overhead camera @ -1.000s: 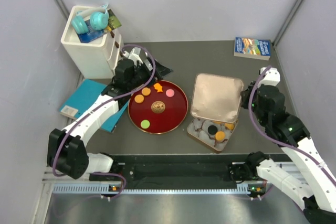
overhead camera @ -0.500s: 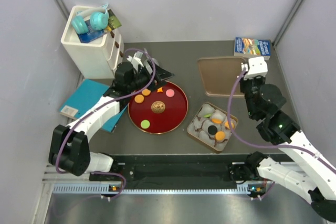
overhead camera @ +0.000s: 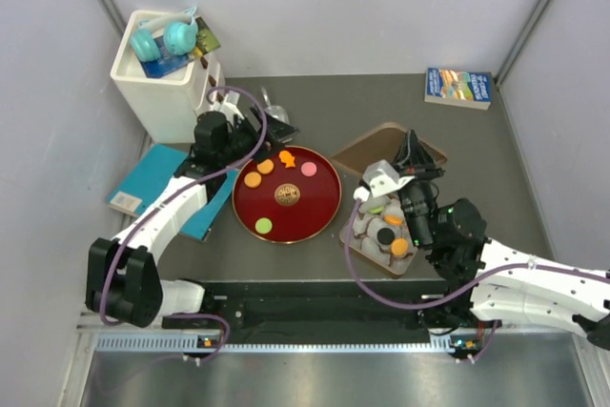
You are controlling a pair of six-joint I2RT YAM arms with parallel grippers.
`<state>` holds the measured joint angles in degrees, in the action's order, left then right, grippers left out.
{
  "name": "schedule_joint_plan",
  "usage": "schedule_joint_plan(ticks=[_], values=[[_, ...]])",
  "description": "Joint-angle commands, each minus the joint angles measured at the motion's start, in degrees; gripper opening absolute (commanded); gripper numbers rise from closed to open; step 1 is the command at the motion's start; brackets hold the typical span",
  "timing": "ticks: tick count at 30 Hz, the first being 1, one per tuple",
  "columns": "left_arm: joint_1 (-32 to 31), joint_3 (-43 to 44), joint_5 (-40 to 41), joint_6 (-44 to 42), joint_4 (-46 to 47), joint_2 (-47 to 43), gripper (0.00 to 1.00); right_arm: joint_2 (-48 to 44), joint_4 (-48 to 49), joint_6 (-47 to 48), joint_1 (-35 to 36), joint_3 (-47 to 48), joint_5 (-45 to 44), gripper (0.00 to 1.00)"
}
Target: Pack the cookies
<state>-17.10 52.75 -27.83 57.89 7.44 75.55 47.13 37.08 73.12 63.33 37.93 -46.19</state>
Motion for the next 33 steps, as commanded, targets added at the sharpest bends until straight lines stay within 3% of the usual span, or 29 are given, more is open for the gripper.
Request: schedule_joint_plan(ticks=[1, 8, 11, 14, 19, 28, 33], values=[[2.77, 0.51, 1.39, -1.03, -0.77, -4.0, 0.89, -1.51, 18.37, 19.5, 4.69, -2.59, -3.29, 0.0], [3.04, -2.56, -12.56, 15.65, 14.5, 0.65, 0.88, -0.29, 25.75, 19.87, 4.79, -5.59, -0.74, 0.0], [2.16, -5.98, -13.56, 24.09, 25.93, 1.79, 0.87, 0.41, 26.29, 18.38, 4.78, -3.4, 0.4, 0.0], [0.67, -5.3, -13.21, 28.59, 31.14, 2.85, 0.87, 1.03, 25.85, 17.84, 4.78, -2.16, 0.75, 0.0], [-1.62, 0.94, -14.09, 29.74, 30.53, 6.36, 0.86, 1.03, 25.41, 17.06, 5.05, -2.69, -0.03, 0.0], [-4.42, 15.0, -15.4, 28.16, 20.25, 10.32, 0.82, 1.2, 24.18, 16.35, 5.84, -3.57, -0.39, 0.0], [-7.41, 20.55, -15.85, 22.89, 6.9, 9.8, 0.79, 1.65, 23.74, 16.35, 5.84, -3.39, -0.04, 0.0]])
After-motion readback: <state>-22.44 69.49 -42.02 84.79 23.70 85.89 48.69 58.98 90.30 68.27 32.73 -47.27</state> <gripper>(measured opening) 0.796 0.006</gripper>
